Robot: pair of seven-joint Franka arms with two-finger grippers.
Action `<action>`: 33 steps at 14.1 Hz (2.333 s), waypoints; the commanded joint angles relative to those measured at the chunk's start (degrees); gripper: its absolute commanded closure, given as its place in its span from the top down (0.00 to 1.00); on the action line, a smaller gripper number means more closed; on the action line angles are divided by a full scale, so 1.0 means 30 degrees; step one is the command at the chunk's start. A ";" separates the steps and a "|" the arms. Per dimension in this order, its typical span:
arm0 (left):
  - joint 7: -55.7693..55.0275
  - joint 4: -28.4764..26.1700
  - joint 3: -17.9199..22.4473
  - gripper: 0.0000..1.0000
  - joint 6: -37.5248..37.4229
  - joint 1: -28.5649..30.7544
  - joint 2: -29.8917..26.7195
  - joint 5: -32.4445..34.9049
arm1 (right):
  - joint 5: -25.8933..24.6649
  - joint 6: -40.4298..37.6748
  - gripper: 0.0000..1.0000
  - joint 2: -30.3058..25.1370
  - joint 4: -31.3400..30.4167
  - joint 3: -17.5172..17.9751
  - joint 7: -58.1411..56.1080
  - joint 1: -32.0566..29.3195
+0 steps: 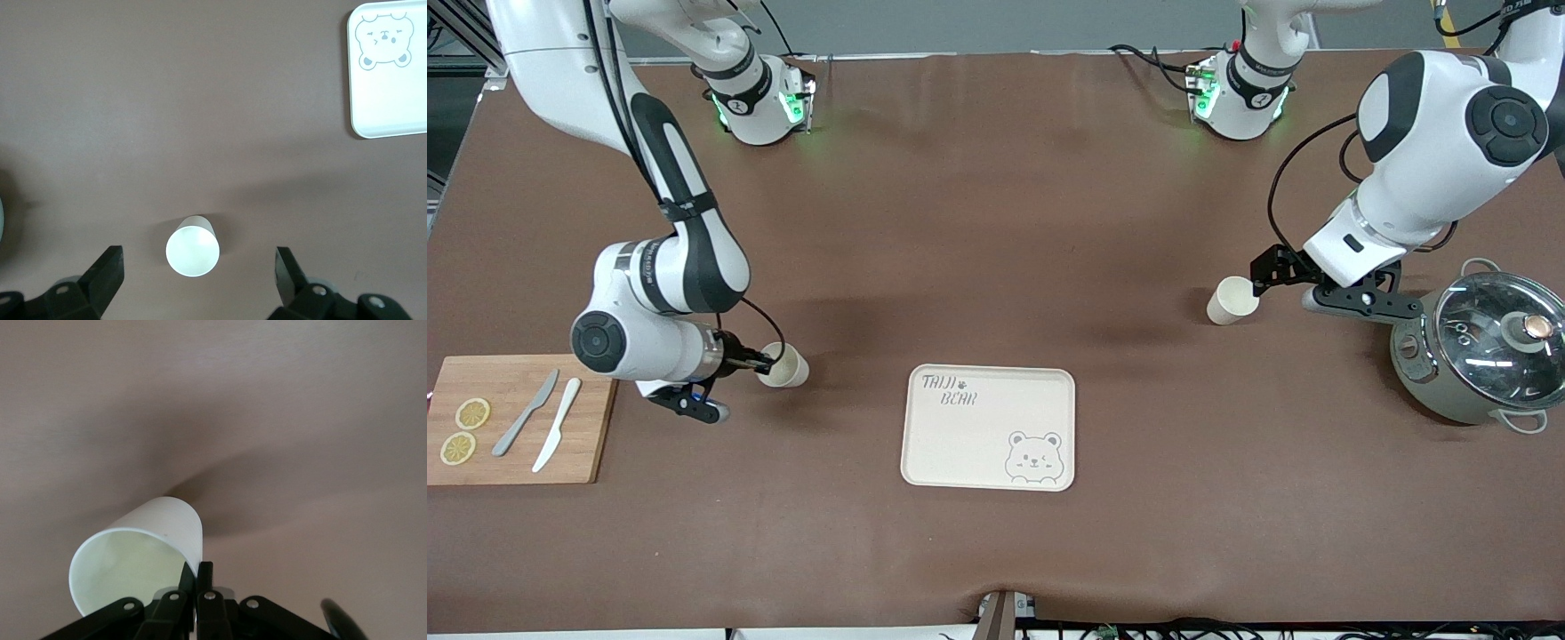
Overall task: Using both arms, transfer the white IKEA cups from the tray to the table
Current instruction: 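Lift the second cup off the tray with the right gripper toward the cutting board, then lower the cup onto the table and open the right gripper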
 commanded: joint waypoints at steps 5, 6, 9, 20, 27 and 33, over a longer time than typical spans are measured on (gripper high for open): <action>-0.0773 0.0495 -0.0196 1.00 -0.0470 -0.0023 0.0027 0.0585 | -0.0033 0.0692 0.00 -0.1046 -0.1743 -0.1235 -0.5834 -0.1502; -0.0657 0.0757 -0.0196 1.00 -0.0499 0.0006 0.0085 0.0585 | -0.0033 0.0837 0.00 -0.0987 -0.1859 -0.1322 -0.6158 -0.1591; -0.0625 0.1459 -0.0283 1.00 -0.0499 -0.0023 0.0202 0.0585 | -0.0062 0.1217 0.00 -0.0958 -0.2152 -0.1673 -0.7064 -0.1709; -0.1711 0.4216 -0.0284 1.00 -0.2343 -0.0081 0.0613 0.1079 | 0.0084 0.1047 1.00 -0.0928 -0.2329 -0.2319 -0.8007 -0.1797; -0.1652 0.4627 -0.0430 1.00 -0.2491 -0.0052 0.0671 0.2050 | 0.0026 -0.0714 1.00 -0.0928 -0.1743 -0.2319 -0.8066 -0.1768; -0.1097 0.4627 -0.0430 1.00 -0.3719 -0.0110 0.0906 0.2108 | -0.0062 -0.4422 1.00 -0.0899 0.0359 -0.2348 -0.8066 -0.1679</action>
